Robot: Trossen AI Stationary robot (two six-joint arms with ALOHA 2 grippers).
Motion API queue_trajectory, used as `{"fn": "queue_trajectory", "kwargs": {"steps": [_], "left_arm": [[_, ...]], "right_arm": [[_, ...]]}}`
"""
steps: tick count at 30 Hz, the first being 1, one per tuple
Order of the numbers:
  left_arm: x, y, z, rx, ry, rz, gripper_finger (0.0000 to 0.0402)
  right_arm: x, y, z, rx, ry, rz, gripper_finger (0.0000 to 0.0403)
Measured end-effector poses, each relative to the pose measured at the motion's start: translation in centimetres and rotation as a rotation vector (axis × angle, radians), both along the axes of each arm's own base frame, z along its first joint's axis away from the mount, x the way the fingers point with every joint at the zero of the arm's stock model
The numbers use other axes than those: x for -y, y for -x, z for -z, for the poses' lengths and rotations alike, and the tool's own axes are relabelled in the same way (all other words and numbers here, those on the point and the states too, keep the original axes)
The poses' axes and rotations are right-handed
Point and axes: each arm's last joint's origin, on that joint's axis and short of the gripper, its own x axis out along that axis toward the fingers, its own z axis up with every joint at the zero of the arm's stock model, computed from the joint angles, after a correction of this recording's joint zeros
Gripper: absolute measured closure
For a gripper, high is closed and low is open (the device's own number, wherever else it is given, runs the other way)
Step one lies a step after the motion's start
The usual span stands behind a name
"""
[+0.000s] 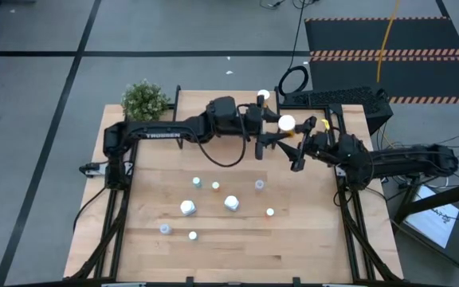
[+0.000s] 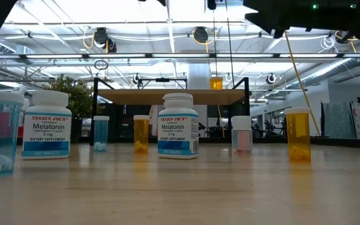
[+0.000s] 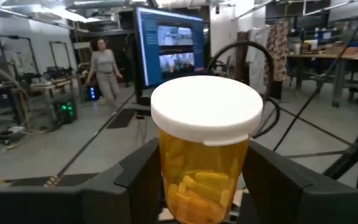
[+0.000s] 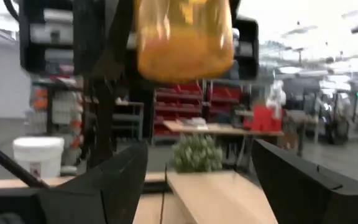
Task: Pick and place medicine bottles onto shelf by color
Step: Put the big orange pill bottle on the shelf aligned with the big orange pill bottle
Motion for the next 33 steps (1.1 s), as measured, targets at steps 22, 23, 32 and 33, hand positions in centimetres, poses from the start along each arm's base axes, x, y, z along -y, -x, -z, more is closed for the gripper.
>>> {"fn": "queue_trajectory", "kwargs": {"steps": [22,23,32,33], "left_arm": [[-8.4,2.6,3.4,-0.222,0.035,-0.198,0.0192],[-8.6,2.7,3.8,-0.224,0.041,-0.202,0.0192],[-8.5,3.0,7.6,-0.227,0.052,-0.274,0.0192],[-8.6,3.1,8.1,-0.226,0.061,-0.281,0.0192]], "right_arm": [[0.4,3.5,-0.7,-0.128,0.121,0.279,0.0133],[0.4,3.6,-0.8,-0.124,0.130,0.283,0.0133],[0.4,3.6,-0.9,-0.140,0.178,0.294,0.0133],[0.4,3.6,-0.8,-0.143,0.184,0.295,0.0133]]}}
